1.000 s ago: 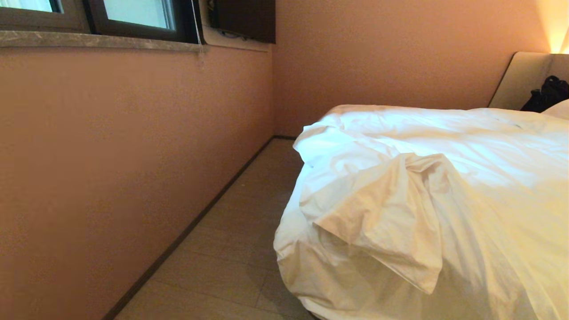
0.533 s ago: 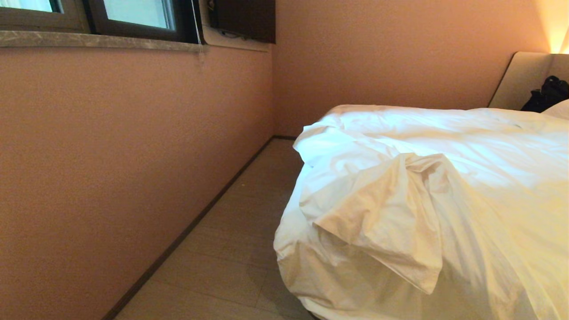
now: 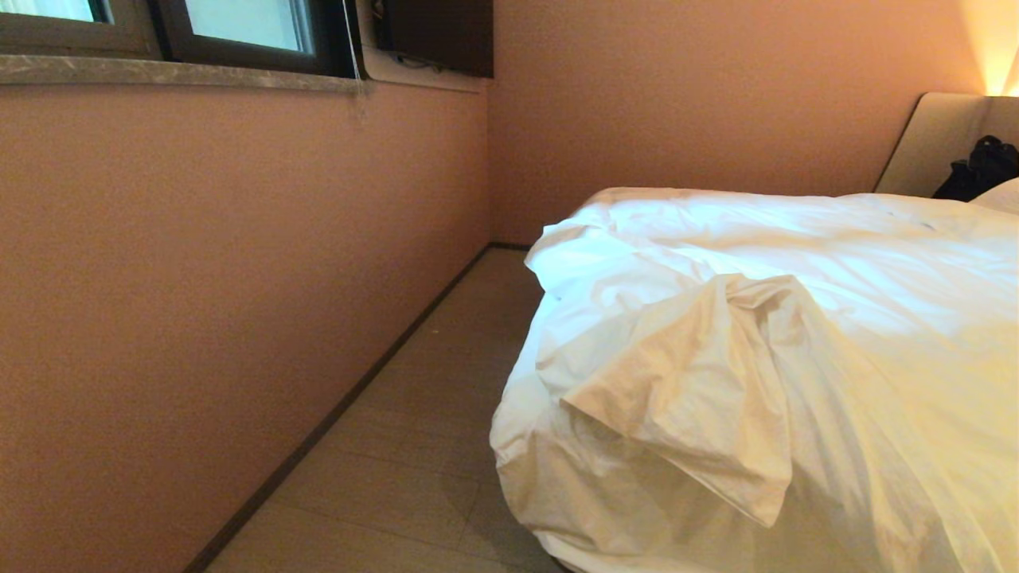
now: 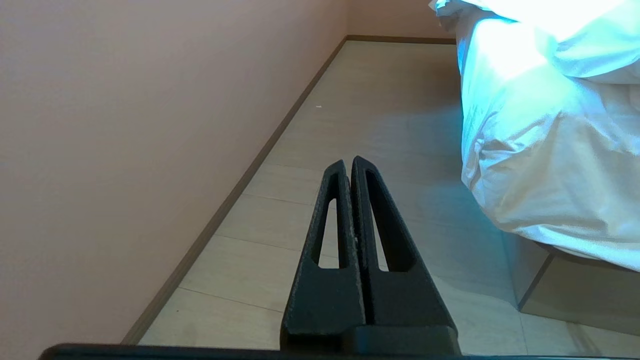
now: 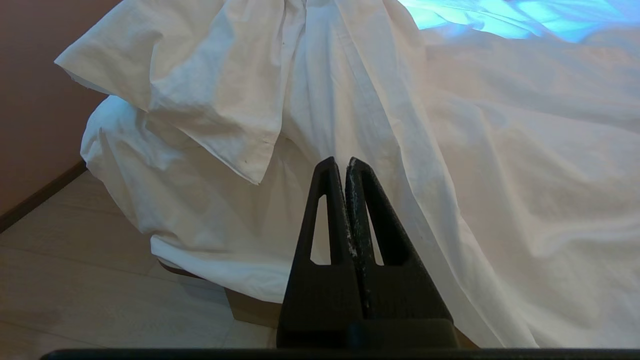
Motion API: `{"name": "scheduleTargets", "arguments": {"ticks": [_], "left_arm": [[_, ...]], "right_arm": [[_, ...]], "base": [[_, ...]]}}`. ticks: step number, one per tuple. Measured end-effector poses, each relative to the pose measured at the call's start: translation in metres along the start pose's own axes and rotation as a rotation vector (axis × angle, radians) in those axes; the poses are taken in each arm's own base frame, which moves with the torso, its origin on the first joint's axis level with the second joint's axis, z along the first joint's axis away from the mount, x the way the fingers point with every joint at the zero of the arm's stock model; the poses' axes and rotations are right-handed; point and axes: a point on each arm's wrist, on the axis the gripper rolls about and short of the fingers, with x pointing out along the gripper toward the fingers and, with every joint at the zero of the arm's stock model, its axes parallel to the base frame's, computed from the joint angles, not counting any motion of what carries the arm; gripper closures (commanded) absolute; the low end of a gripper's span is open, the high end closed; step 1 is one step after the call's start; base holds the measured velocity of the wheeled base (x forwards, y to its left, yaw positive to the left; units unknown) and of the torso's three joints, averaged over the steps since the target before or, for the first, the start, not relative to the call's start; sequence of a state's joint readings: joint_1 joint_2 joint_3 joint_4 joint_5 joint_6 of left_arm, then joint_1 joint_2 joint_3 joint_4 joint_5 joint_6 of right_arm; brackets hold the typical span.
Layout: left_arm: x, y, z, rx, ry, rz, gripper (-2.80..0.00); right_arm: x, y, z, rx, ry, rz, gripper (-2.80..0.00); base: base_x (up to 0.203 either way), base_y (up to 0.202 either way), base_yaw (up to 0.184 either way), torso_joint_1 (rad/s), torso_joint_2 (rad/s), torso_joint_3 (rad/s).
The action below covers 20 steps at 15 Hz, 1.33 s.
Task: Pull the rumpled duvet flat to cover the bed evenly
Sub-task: Flatten the corners of the folded blanket
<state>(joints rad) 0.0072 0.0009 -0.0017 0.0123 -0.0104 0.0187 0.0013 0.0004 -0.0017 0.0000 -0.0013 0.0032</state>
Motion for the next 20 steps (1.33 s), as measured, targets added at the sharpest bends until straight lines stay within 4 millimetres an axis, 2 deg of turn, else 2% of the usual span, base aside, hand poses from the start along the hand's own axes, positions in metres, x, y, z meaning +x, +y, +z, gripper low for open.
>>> {"name": "scheduleTargets", "arguments": {"ticks": [6,8,12,15,18,20], "left_arm": [[0.0,0.0,-0.001,0.032,0.011,0.0,0.0],[-0.002,0.0,0.004,0.036,-0.003,-0.007,0.0],[-0.009,-0.001,0.029,0.029,-0.047,-0.045,0.0],[-0.007,-0.001,0.05,-0.04,-0.04,-0.092,0.0],[0.004,-0.002,0.078,-0.168,0.0,-0.169,0.0],[0.02,-0.003,0.095,-0.241,0.025,-0.215,0.0]], "right_arm": [[0.0,0.0,0.0,0.0,0.0,0.0,0.0],[0.0,0.0,0.0,0.0,0.0,0.0,0.0],[0.0,0.0,0.0,0.0,0.0,0.0,0.0],[0.0,0.0,0.0,0.0,0.0,0.0,0.0],[0.0,0.0,0.0,0.0,0.0,0.0,0.0],[0.0,0.0,0.0,0.0,0.0,0.0,0.0]], "base": [[0.0,0.0,0.0,0.0,0.0,0.0],[0.0,0.0,0.0,0.0,0.0,0.0],[0.0,0.0,0.0,0.0,0.0,0.0],[0.0,0.0,0.0,0.0,0.0,0.0],[0.0,0.0,0.0,0.0,0.0,0.0],[0.0,0.0,0.0,0.0,0.0,0.0]]}}
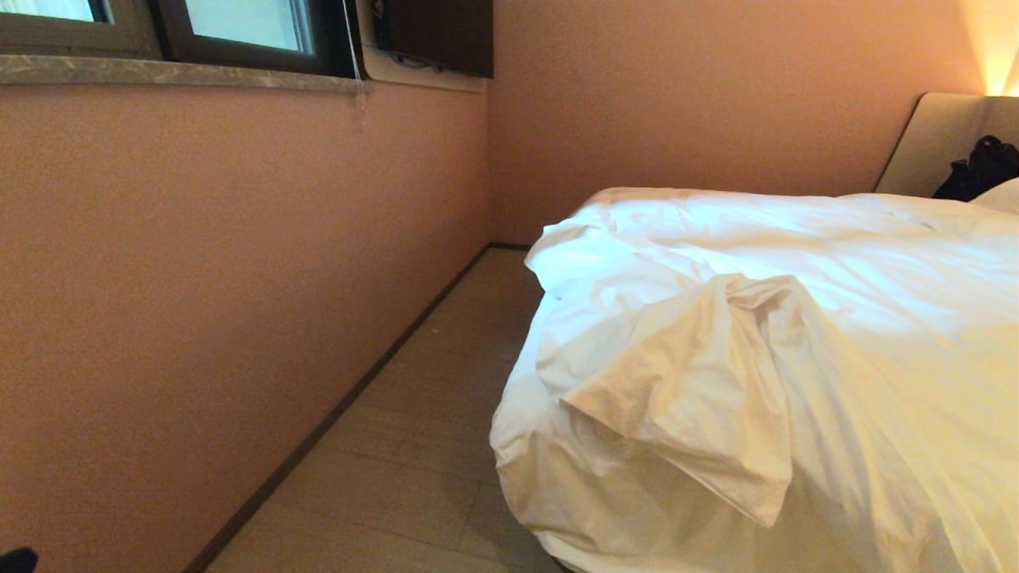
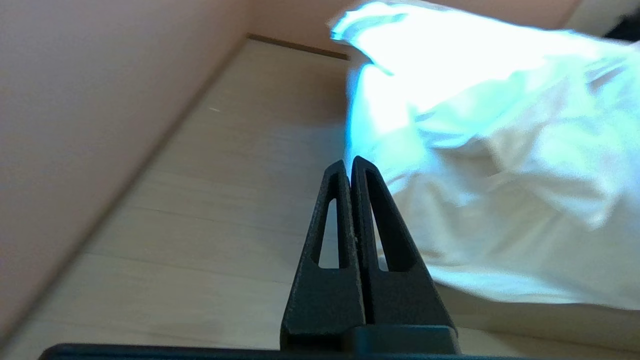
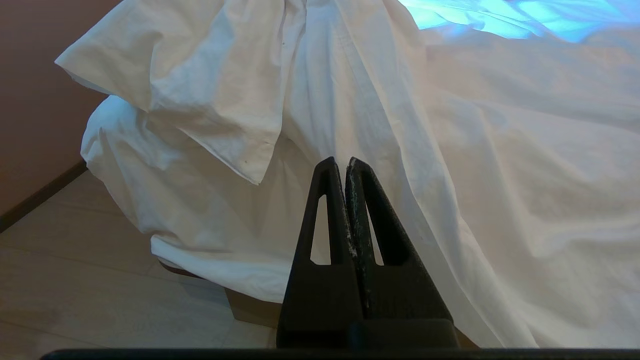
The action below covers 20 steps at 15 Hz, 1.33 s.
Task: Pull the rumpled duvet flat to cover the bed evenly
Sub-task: Flatten the corners of the folded blanket
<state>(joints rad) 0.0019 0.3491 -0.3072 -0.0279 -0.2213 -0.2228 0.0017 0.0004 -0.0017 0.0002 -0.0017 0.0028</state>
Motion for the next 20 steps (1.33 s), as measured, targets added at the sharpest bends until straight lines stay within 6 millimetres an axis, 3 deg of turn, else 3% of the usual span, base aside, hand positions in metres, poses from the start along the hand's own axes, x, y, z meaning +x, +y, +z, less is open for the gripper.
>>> {"name": "scheduleTargets", "arguments": {"ticks": [13,20], "left_arm": [[0.146,0.011,0.079,-0.15,0.095,-0.151,0.0],[0.231,0.003,0.113,-0.216,0.105,-0.242,0.0]], "right_arm": [[0.0,0.0,0.0,0.0,0.0,0.0,0.0],[0.0,0.0,0.0,0.0,0.0,0.0,0.0]], "base": [[0.0,0.0,0.0,0.0,0.0,0.0],[0.0,0.0,0.0,0.0,0.0,0.0]]}}
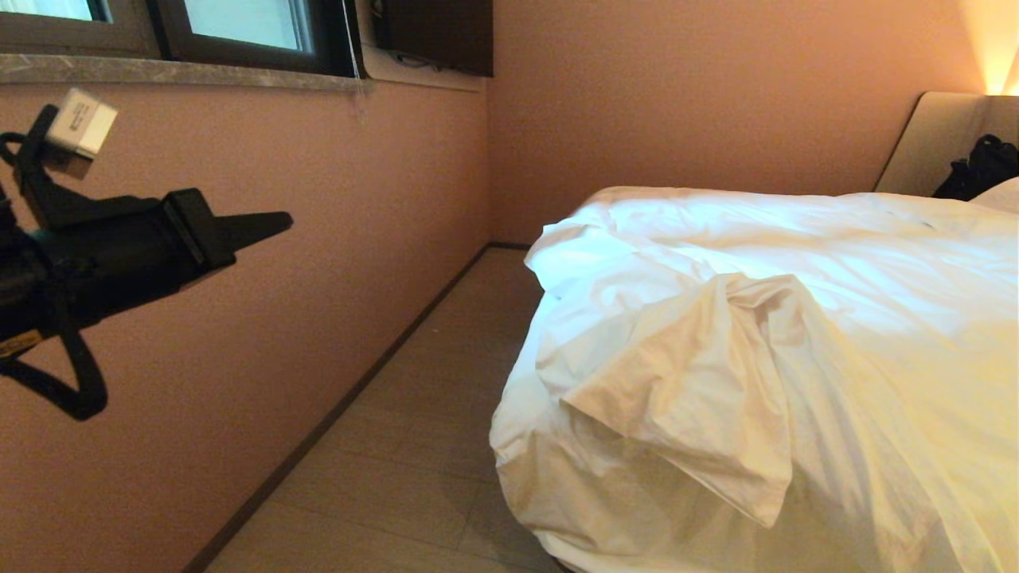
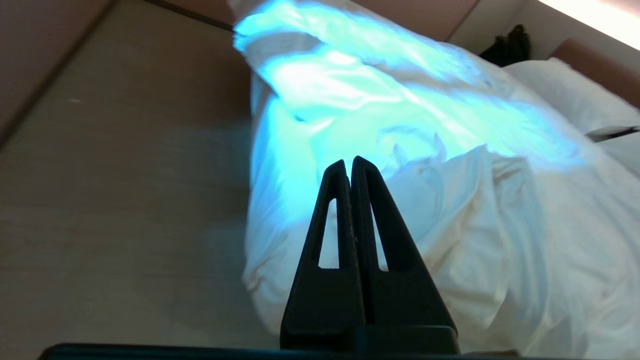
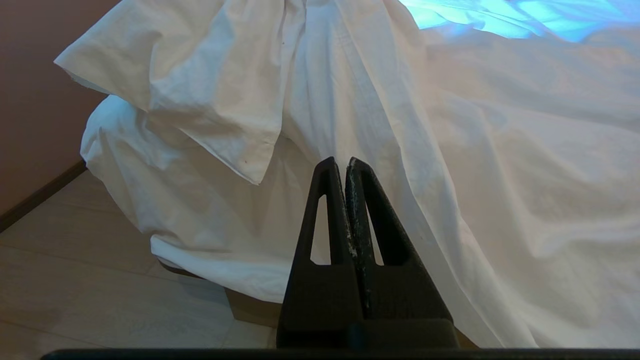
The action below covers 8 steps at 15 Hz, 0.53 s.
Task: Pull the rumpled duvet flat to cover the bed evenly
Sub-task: Flatten the corners of the folded blanket
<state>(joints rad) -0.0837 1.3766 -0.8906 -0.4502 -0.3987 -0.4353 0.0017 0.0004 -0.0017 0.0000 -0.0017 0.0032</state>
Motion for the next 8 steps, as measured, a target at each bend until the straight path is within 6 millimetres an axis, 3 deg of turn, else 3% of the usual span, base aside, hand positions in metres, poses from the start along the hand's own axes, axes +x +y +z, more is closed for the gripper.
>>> {"name": "scheduleTargets", "arguments": {"ticks": [6,8], "left_arm": [[0.077,0.015,0.0,-0.009,0.034,-0.051,0.0],[0.102,0.019,-0.016,-0.019,0.075,-0.071,0.0]], "right_arm": [[0.0,0.0,0.0,0.0,0.0,0.0,0.0],[0.0,0.0,0.0,0.0,0.0,0.0,0.0]], "base": [[0.0,0.0,0.0,0.0,0.0,0.0],[0.0,0.0,0.0,0.0,0.0,0.0]]}}
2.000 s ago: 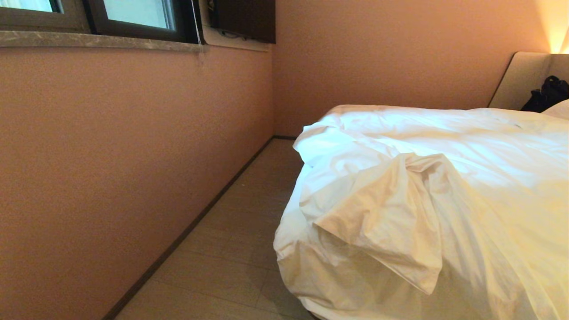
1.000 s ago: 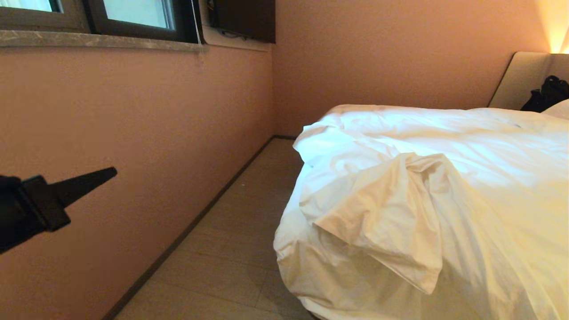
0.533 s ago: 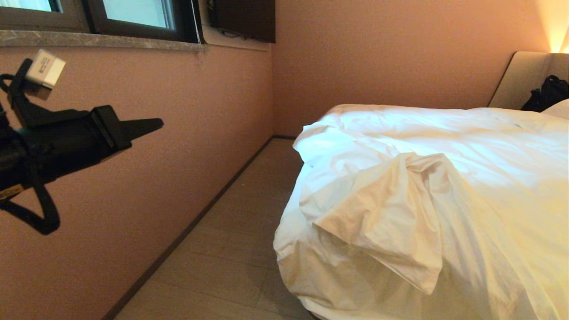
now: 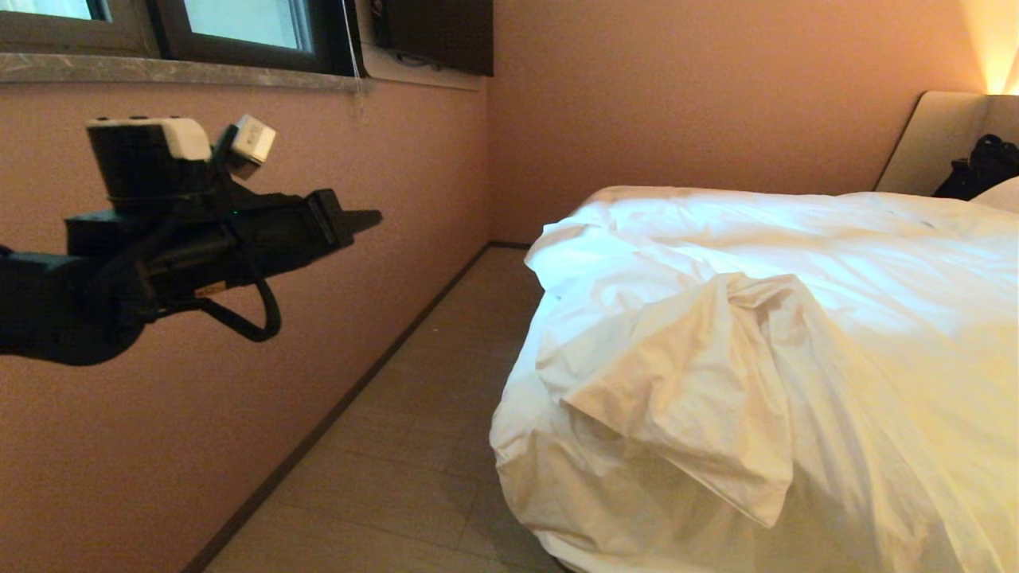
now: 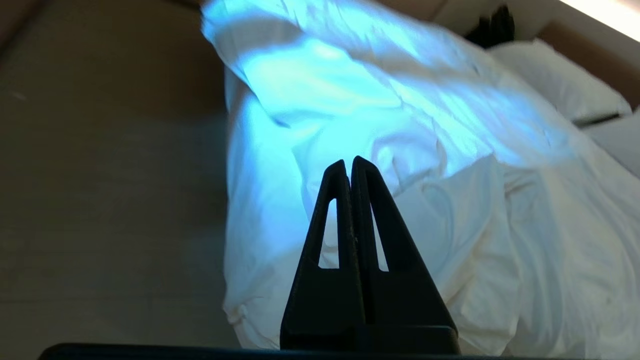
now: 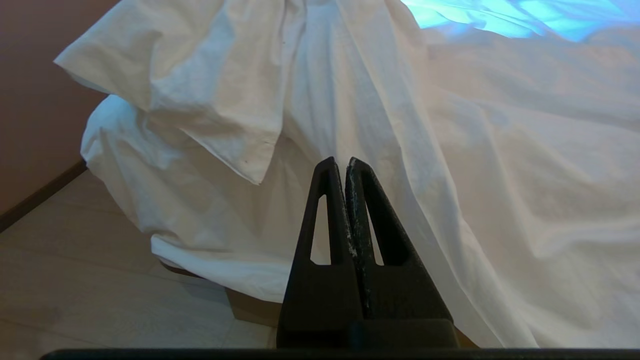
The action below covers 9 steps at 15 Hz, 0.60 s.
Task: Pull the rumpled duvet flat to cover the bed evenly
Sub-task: Flatten the corners of the folded blanket
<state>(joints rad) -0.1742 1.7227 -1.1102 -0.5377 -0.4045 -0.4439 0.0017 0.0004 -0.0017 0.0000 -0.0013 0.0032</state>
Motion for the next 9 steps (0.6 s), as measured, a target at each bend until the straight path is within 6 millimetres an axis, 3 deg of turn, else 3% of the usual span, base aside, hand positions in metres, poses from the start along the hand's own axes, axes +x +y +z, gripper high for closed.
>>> {"name": "scheduleTargets", "arguments": {"ticks": [4,9], "left_arm": [[0.032,-0.001,-0.045,-0.046,0.15,-0.042,0.0],[0.049,-0.03,-0.092,-0.046,0.289,-0.105,0.0]], "right_arm": [[0.0,0.0,0.0,0.0,0.0,0.0,0.0],[0.0,0.0,0.0,0.0,0.0,0.0,0.0]], "base": [[0.0,0.0,0.0,0.0,0.0,0.0],[0.0,0.0,0.0,0.0,0.0,0.0]]}}
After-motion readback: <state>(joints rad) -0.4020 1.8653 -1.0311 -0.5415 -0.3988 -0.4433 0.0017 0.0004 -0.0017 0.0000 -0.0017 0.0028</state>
